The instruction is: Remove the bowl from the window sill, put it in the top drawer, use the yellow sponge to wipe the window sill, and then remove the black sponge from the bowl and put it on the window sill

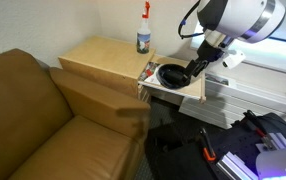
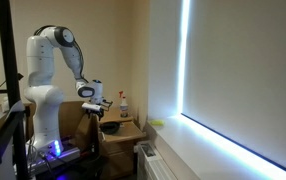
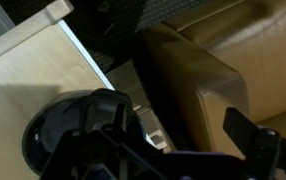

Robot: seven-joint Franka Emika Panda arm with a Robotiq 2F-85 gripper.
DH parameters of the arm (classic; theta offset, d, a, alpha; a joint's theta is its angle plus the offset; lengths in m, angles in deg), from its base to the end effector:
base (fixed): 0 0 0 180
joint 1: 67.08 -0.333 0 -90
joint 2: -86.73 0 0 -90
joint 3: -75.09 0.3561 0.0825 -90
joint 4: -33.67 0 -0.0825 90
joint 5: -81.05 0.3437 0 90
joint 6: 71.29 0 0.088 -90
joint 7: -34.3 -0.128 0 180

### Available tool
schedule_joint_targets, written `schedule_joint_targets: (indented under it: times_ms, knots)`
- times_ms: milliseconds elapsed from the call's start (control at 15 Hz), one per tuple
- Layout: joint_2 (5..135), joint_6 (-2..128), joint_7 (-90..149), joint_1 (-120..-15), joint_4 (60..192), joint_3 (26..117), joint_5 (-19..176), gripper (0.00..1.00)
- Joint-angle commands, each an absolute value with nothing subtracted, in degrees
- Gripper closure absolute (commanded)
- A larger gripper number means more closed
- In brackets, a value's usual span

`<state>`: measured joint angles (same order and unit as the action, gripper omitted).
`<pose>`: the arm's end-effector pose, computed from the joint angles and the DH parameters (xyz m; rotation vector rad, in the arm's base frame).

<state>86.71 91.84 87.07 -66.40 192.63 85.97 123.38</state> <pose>0.3683 0.0341 0.2721 -2.8815 -0.5789 -0.2192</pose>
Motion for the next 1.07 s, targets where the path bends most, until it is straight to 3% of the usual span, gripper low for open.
schedule_joint_targets:
  times_ms: [0, 200, 600, 667, 1000]
  knots:
    - [83.96, 100.0, 86.81, -66.92, 192.62, 86.45, 124.49, 0.0]
    - [82.85, 104.08, 87.63, -67.28, 192.65, 86.57, 125.71, 0.0]
    - [84.07, 92.1, 88.99, -64.23, 190.21, 84.09, 127.29, 0.0]
    - [83.88, 96.6, 86.93, -66.03, 191.77, 85.09, 126.46, 0.0]
    - [79.18, 90.6, 83.35, -64.6, 188.17, 82.86, 121.73, 0.0]
